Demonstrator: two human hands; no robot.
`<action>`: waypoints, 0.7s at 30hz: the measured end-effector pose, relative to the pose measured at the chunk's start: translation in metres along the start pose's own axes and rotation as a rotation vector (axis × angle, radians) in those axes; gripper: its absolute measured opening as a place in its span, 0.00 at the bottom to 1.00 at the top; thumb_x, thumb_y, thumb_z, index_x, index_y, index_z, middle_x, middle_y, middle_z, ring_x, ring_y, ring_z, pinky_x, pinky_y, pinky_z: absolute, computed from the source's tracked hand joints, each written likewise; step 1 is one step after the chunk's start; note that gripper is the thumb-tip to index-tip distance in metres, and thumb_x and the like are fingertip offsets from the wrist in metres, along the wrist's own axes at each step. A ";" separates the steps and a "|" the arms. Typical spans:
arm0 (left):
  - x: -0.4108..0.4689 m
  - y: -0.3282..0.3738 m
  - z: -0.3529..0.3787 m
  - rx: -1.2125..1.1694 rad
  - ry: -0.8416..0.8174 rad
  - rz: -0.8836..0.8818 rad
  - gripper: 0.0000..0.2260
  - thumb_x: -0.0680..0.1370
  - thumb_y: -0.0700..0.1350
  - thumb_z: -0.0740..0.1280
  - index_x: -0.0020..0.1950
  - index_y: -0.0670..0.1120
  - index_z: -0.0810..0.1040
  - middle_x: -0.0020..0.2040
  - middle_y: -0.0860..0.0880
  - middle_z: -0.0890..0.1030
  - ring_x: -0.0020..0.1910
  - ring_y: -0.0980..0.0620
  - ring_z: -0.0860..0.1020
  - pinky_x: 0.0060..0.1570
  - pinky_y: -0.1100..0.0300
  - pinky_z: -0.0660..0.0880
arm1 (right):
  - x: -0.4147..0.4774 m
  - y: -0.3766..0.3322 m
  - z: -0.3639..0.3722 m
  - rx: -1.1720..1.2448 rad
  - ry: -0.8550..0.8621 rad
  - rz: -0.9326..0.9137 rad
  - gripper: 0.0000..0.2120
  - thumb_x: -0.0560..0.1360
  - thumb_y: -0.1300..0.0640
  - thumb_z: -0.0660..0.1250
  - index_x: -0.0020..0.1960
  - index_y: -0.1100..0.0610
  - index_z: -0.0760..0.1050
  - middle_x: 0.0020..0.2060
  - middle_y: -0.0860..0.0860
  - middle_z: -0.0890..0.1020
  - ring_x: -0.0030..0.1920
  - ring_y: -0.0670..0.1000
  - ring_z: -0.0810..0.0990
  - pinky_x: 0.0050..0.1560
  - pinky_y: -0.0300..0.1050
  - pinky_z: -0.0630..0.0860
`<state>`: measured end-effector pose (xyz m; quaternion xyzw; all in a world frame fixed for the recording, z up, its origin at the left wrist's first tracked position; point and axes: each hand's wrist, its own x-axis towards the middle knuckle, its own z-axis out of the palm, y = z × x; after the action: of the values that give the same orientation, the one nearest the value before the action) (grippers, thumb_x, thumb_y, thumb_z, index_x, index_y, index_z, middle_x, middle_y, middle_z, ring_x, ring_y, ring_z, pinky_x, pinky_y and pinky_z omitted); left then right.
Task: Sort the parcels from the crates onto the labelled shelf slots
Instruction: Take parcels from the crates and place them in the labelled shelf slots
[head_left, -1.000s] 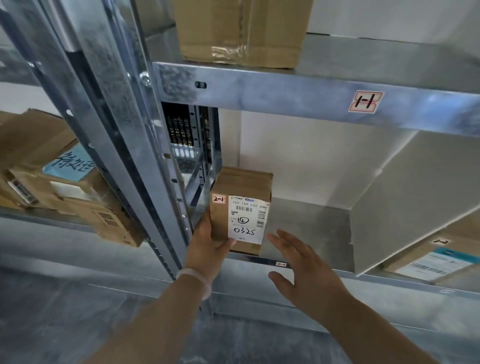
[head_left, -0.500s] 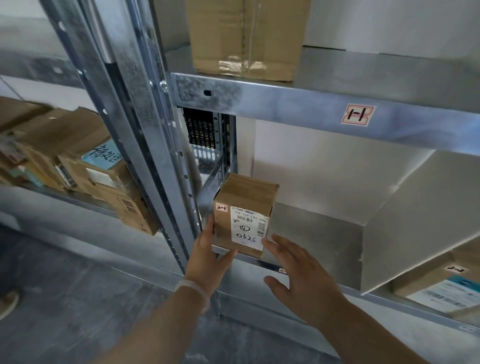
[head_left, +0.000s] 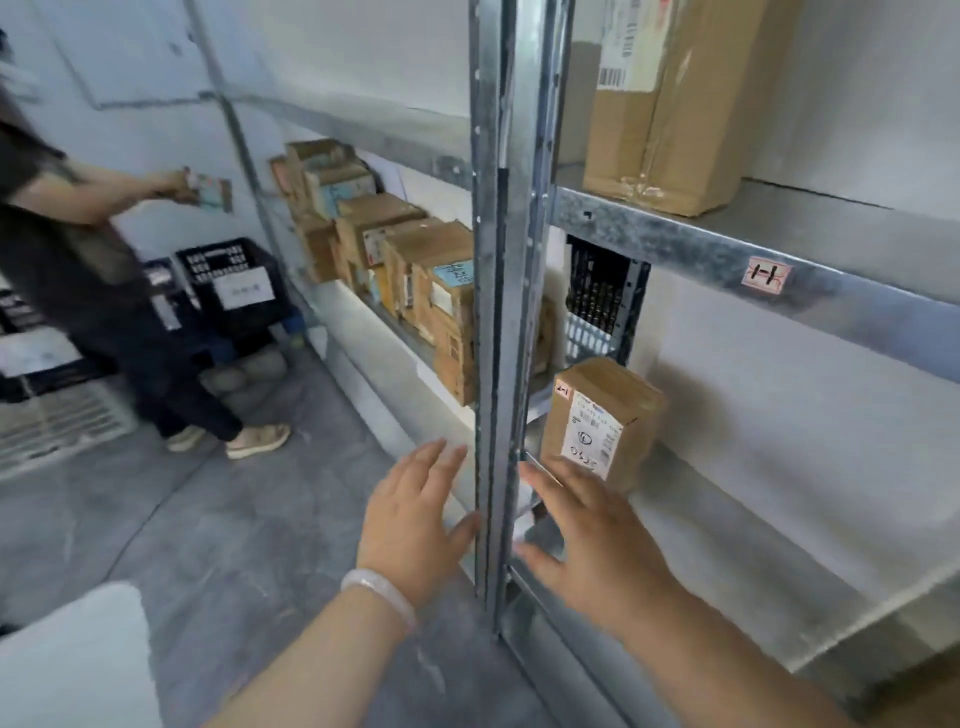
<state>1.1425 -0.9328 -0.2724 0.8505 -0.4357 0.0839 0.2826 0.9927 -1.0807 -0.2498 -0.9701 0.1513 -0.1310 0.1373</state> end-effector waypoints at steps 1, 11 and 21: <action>-0.018 0.002 -0.012 0.027 0.029 -0.031 0.34 0.67 0.49 0.80 0.70 0.45 0.75 0.68 0.42 0.76 0.66 0.38 0.75 0.61 0.41 0.75 | -0.004 -0.010 0.000 0.001 -0.025 -0.054 0.36 0.73 0.37 0.64 0.77 0.45 0.56 0.76 0.48 0.59 0.75 0.51 0.56 0.74 0.47 0.56; -0.194 0.016 -0.148 0.409 0.271 -0.328 0.29 0.72 0.59 0.71 0.70 0.47 0.76 0.69 0.44 0.76 0.65 0.41 0.77 0.61 0.41 0.75 | -0.046 -0.151 0.008 0.108 -0.074 -0.574 0.38 0.75 0.33 0.57 0.78 0.41 0.42 0.78 0.44 0.48 0.77 0.46 0.45 0.74 0.42 0.41; -0.399 0.021 -0.279 0.687 0.406 -0.751 0.29 0.74 0.60 0.71 0.73 0.53 0.72 0.72 0.49 0.73 0.72 0.46 0.70 0.69 0.41 0.68 | -0.117 -0.346 0.019 0.230 -0.129 -0.953 0.36 0.75 0.33 0.56 0.77 0.41 0.45 0.78 0.44 0.50 0.76 0.45 0.43 0.72 0.40 0.38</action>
<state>0.9127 -0.5109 -0.1884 0.9576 0.0139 0.2772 0.0774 0.9796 -0.7203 -0.1865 -0.9160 -0.3336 -0.1348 0.1774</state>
